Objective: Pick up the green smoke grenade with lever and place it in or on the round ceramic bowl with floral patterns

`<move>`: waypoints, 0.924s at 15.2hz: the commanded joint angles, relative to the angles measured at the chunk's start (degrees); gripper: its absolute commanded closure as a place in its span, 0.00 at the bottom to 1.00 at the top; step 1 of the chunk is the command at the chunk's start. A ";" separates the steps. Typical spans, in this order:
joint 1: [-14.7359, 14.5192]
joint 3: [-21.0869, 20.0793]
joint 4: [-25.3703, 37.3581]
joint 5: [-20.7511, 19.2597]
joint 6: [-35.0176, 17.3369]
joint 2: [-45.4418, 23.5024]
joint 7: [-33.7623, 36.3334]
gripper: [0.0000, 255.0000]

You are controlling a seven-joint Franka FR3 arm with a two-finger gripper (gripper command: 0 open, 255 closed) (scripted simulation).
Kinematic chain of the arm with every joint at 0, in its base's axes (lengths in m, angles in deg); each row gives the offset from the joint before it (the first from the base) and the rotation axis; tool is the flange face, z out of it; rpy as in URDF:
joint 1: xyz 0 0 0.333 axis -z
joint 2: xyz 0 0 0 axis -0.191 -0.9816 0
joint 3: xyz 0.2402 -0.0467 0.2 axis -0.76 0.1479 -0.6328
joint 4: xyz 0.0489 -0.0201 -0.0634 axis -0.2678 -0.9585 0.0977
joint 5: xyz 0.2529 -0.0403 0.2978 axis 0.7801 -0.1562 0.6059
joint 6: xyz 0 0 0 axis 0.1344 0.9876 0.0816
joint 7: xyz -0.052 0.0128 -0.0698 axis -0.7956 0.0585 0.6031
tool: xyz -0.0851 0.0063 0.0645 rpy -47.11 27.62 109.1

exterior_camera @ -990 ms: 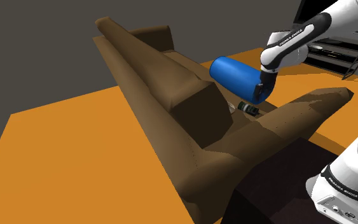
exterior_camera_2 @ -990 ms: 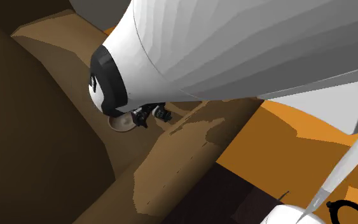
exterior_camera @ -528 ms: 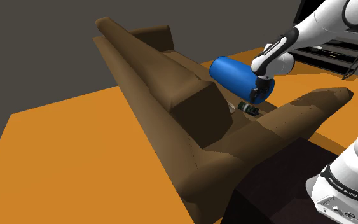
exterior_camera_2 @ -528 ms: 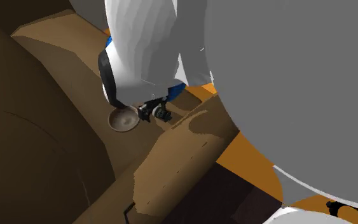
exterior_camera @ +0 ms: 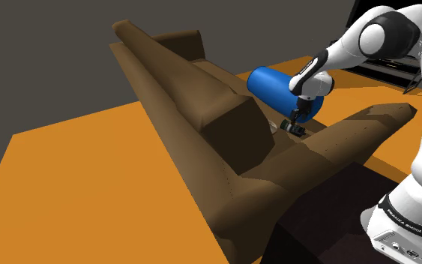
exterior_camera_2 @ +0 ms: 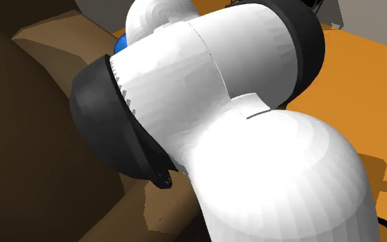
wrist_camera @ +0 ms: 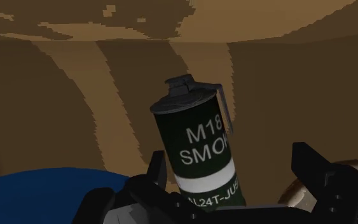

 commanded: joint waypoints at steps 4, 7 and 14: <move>2.72 -1.72 7.47 1.89 -0.55 -7.86 -1.28 0.00; 3.08 -2.30 8.19 2.39 -1.81 -9.82 -1.59 0.00; 3.39 -2.80 8.90 2.78 -2.85 -11.54 -1.83 0.00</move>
